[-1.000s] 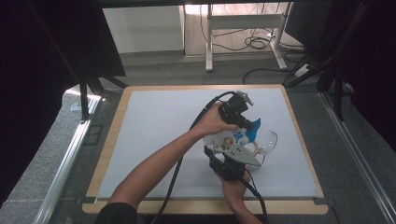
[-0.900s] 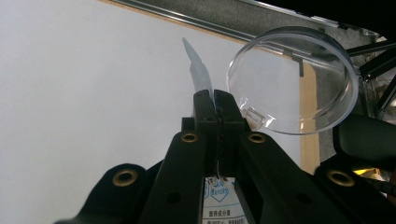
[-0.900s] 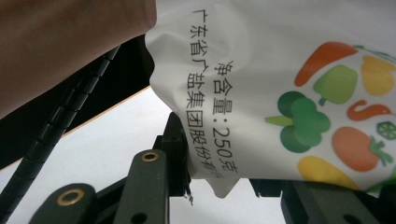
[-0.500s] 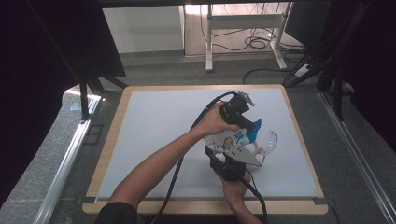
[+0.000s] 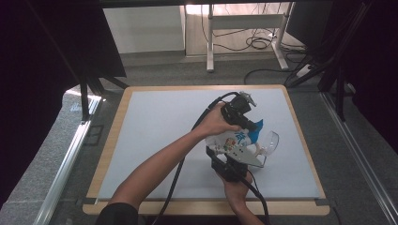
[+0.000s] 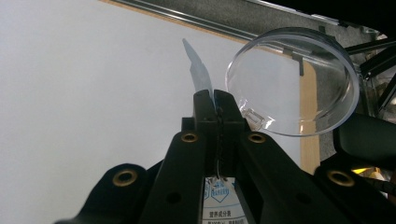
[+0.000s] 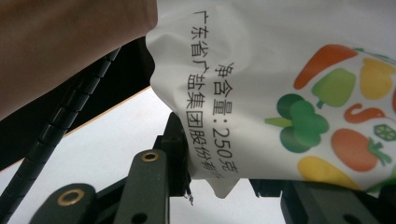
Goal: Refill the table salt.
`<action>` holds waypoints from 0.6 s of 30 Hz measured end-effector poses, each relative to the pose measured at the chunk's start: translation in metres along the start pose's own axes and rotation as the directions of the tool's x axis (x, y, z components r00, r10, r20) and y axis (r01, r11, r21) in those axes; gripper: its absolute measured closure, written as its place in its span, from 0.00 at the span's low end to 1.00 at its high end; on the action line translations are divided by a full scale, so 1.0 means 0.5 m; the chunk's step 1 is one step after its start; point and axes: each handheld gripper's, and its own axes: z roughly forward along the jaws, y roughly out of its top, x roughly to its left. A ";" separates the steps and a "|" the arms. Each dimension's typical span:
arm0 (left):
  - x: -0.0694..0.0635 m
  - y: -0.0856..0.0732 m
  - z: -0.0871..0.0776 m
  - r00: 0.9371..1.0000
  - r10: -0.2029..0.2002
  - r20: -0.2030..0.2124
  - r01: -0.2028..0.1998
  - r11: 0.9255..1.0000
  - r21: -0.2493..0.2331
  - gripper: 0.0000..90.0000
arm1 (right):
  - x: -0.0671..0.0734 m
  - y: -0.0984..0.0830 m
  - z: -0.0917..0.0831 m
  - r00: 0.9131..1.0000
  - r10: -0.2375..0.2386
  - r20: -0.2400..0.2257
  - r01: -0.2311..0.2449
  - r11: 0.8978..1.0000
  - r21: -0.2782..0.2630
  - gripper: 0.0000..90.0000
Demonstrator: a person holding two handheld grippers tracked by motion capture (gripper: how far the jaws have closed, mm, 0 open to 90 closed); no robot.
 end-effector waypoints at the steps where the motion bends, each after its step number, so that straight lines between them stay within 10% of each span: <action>1: 0.000 0.000 0.000 1.000 -0.001 0.000 0.001 1.000 -0.001 1.00 | 0.000 0.000 0.000 1.000 0.000 0.000 0.000 1.000 0.000 0.71; 18: 0.000 -0.004 -0.002 1.000 -0.002 -0.001 0.002 1.000 -0.008 1.00 | 0.002 -0.002 0.002 1.000 -0.007 -0.001 0.007 1.000 0.001 0.71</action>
